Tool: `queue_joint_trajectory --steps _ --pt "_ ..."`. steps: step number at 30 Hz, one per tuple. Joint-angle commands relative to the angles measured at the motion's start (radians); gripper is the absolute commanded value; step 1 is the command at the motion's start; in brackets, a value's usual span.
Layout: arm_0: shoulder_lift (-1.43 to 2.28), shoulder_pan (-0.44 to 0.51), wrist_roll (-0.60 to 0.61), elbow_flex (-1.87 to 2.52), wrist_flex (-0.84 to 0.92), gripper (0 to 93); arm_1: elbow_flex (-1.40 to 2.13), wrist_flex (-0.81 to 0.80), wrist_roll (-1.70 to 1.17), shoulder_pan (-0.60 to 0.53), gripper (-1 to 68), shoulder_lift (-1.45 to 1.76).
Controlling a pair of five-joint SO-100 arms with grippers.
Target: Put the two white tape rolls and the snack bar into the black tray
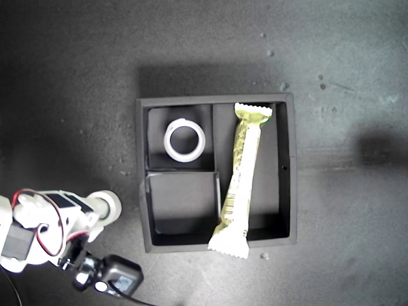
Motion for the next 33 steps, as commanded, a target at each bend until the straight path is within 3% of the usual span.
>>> queue_joint_trajectory --steps 1,5,14,23,29,33 --pt "-0.003 -0.014 -0.025 0.014 -0.014 1.3 0.021 -0.034 0.008 -0.009 -0.3 0.015" --pt "0.060 -0.029 -0.008 0.015 0.017 0.0 0.083 -0.075 0.008 -0.026 -0.3 0.015" --pt "0.140 -0.080 0.166 -0.483 0.520 0.0 0.325 -0.252 0.040 -0.046 -0.3 0.075" --pt "-0.354 -0.137 0.334 -1.236 0.787 0.0 0.456 -0.314 0.021 -0.025 -0.3 0.080" --pt "-0.934 -0.155 0.374 -2.094 1.121 0.0 0.456 -0.298 0.017 -0.041 -0.3 0.083" --pt "-0.953 -0.181 0.347 -2.043 1.120 0.0 0.456 -0.295 0.017 -0.051 -0.3 0.083"
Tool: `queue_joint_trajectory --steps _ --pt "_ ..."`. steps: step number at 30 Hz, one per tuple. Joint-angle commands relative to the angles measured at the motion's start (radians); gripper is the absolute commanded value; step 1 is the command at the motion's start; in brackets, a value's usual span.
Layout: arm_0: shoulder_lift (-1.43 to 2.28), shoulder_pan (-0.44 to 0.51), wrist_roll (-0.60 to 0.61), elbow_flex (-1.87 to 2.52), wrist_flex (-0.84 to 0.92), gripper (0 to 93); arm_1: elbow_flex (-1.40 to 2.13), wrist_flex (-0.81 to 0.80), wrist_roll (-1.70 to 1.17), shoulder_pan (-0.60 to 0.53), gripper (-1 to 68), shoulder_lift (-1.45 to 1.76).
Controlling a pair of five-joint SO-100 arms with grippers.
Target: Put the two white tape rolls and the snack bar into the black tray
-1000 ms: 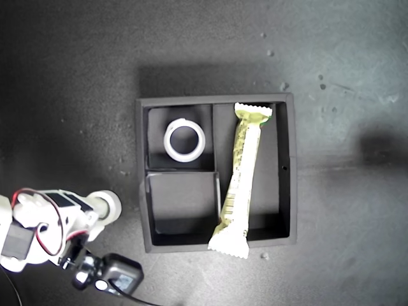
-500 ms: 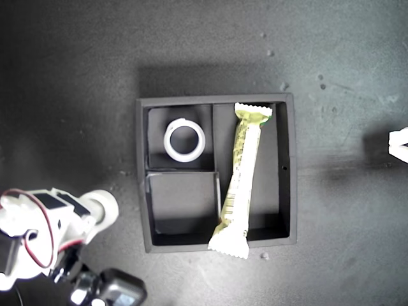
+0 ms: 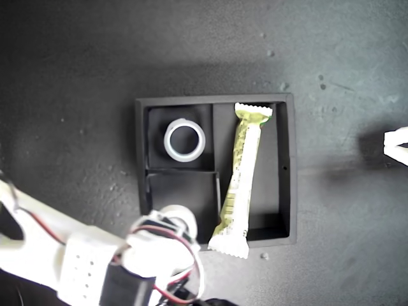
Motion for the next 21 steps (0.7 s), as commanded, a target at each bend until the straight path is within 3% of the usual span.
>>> queue_joint_trajectory --steps 1,6,14,21 --pt "-0.009 -0.025 -0.012 -0.074 0.031 0.0 0.012 0.002 -0.002 -0.012 -0.3 0.006" --pt "-0.003 -0.023 -0.048 -0.009 0.031 1.5 0.012 0.003 -0.003 -0.012 -0.3 0.006" --pt "0.078 0.008 -0.097 0.140 0.031 17.8 0.012 -0.002 0.002 -0.012 -0.3 0.006" --pt "0.232 0.046 -0.109 0.241 0.031 20.8 0.012 -0.003 0.002 -0.009 -0.3 0.006"
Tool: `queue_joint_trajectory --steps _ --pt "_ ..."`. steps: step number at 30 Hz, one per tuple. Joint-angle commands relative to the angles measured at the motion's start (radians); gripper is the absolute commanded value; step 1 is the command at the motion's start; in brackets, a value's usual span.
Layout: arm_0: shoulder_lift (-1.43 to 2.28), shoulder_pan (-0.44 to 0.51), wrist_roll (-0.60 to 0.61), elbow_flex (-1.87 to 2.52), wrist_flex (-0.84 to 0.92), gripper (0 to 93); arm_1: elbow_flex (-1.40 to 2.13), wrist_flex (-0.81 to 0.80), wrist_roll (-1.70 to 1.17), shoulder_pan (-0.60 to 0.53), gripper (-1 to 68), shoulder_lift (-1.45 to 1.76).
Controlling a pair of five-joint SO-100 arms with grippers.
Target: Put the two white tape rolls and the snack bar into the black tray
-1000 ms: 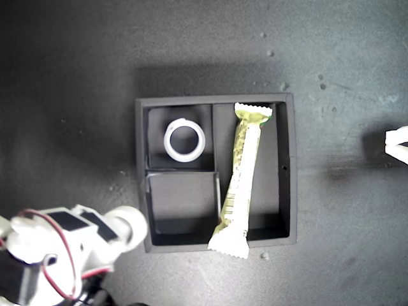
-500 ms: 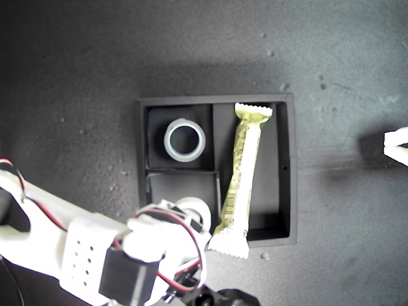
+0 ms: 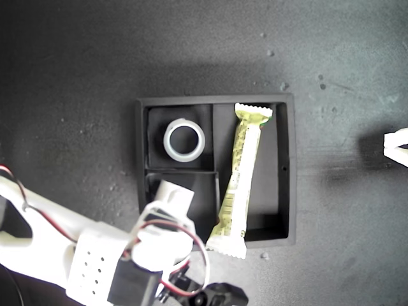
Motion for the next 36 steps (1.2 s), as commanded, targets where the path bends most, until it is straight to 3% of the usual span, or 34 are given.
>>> queue_joint_trajectory --steps 1,8,12,15,18,27,36 --pt "0.158 0.012 0.000 0.034 0.017 21.0 0.012 -0.003 0.002 0.003 -0.3 0.006" --pt "0.601 0.005 -0.025 0.430 0.017 17.8 0.012 0.057 0.017 0.012 0.9 0.006" --pt "0.923 -0.032 -0.051 0.765 0.012 11.5 0.012 0.100 0.037 0.012 2.4 0.006" --pt "1.155 -0.084 -0.063 1.081 -0.014 4.5 0.012 0.193 0.095 0.025 -0.1 0.006" --pt "1.336 -0.130 -0.054 1.413 -0.107 0.2 0.012 0.249 0.117 0.034 -0.2 0.006" --pt "1.848 -0.230 -0.061 2.158 -0.489 0.0 0.012 0.299 0.163 0.046 -0.4 0.006" --pt "2.514 -0.278 -0.063 2.502 -0.379 0.0 0.012 0.334 0.241 0.057 -0.2 -0.005"
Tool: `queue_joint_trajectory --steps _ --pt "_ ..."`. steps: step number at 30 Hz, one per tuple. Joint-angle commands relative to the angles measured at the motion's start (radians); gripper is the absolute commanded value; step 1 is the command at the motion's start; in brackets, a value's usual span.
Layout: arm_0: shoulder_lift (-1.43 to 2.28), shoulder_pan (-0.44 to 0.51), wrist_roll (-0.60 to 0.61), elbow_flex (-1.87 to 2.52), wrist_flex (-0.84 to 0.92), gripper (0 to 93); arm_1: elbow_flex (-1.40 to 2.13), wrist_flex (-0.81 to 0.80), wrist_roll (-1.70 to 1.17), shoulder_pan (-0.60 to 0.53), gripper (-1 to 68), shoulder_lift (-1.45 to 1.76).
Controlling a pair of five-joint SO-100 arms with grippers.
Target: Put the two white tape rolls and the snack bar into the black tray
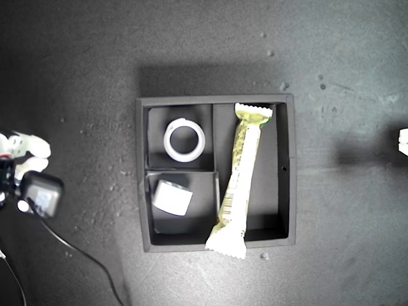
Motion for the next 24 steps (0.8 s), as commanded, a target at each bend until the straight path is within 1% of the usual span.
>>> queue_joint_trajectory --steps 1,5,9,12,15,16,17,18,21,22,24 --pt "0.127 -0.011 -0.002 0.058 0.032 0.0 0.012 0.014 0.018 0.006 -0.1 -0.005" --pt "0.129 -0.017 -0.020 0.123 0.018 0.0 0.012 0.014 0.018 0.014 0.1 -0.003" --pt "0.129 -0.015 -0.057 0.233 -0.049 0.0 0.012 0.014 -0.025 0.044 1.2 -0.002" --pt "0.129 -0.020 -0.074 0.233 -0.028 0.1 0.012 0.014 -0.055 0.071 1.4 0.003" --pt "0.129 -0.011 -0.184 0.233 -0.008 0.3 0.012 0.012 -0.055 0.061 1.4 0.005" --pt "0.129 -0.009 -0.199 0.233 -0.008 0.3 0.012 0.012 -0.055 0.058 1.4 0.005" --pt "0.129 -0.009 -0.181 0.233 -0.008 0.3 0.012 0.012 -0.055 0.052 1.4 0.005" --pt "0.129 -0.009 -0.127 0.233 -0.008 0.3 0.012 0.012 -0.055 0.049 1.4 0.005" --pt "0.129 -0.009 0.126 0.233 -0.008 0.3 0.012 0.012 -0.055 0.041 1.4 0.005" --pt "0.129 -0.009 0.156 0.233 -0.008 0.3 0.012 0.012 -0.055 0.040 1.4 0.005" --pt "0.129 -0.009 0.140 0.233 -0.008 0.3 0.012 0.012 -0.055 0.038 1.4 0.005"
